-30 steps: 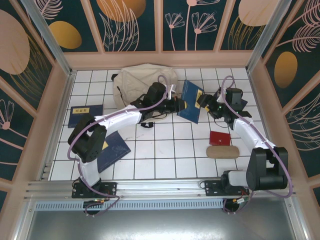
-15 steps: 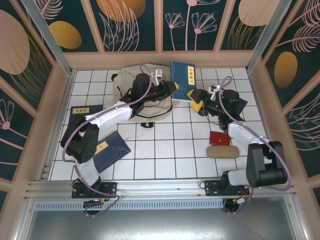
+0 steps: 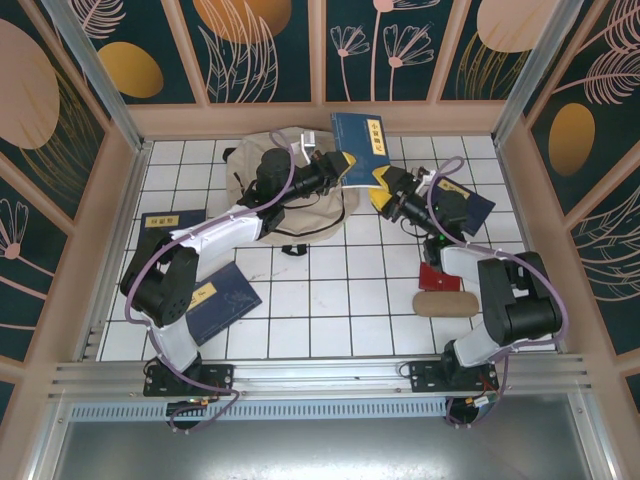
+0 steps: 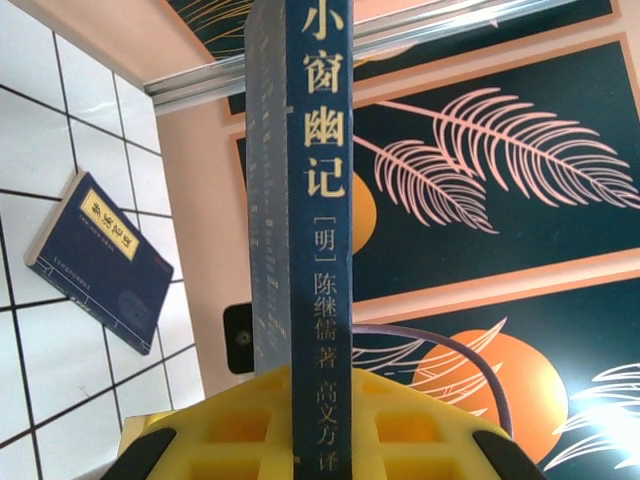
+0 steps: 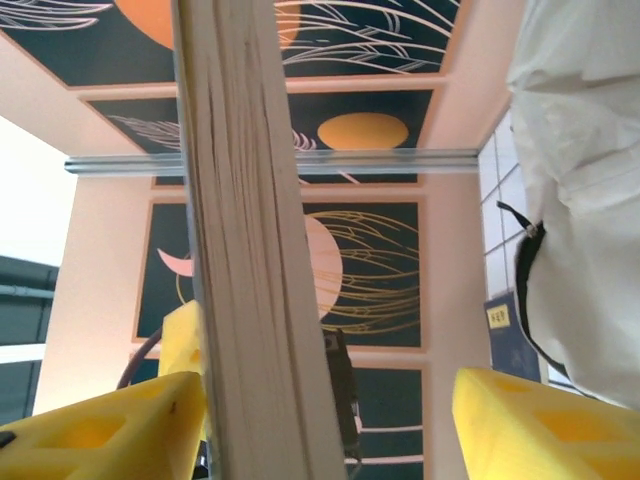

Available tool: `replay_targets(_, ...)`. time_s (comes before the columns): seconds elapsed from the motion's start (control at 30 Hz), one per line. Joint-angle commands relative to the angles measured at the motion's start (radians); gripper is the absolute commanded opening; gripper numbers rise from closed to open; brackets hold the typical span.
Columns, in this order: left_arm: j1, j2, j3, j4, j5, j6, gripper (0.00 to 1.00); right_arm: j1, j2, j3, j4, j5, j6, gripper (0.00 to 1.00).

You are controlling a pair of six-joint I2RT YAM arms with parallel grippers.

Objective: Pack the student bag
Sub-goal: Pass the book.

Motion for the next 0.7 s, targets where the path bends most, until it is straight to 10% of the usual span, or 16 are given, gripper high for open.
replay_targets(0.0, 0.005, -0.025, -0.006, 0.079, -0.013, -0.025, 0.00, 0.022, 0.007, -0.016, 0.173, 0.091, 0.066, 0.60)
replay_targets(0.13, 0.011, -0.022, -0.016, 0.053, -0.017, -0.024, 0.00, 0.039, -0.008, -0.027, 0.166, 0.120, 0.042, 0.29)
replay_targets(0.3, 0.025, -0.052, -0.048, -0.007, -0.060, 0.012, 0.07, 0.044, -0.125, -0.054, -0.091, 0.200, -0.092, 0.13)
replay_targets(0.47, 0.060, -0.117, -0.064, -0.261, -0.139, 0.177, 0.51, 0.039, -0.273, -0.003, -0.476, 0.274, -0.342, 0.04)
replay_targets(0.67, 0.068, -0.120, 0.051, -0.768, -0.340, 0.703, 0.86, 0.012, -0.329, 0.116, -0.918, 0.281, -0.648, 0.02)
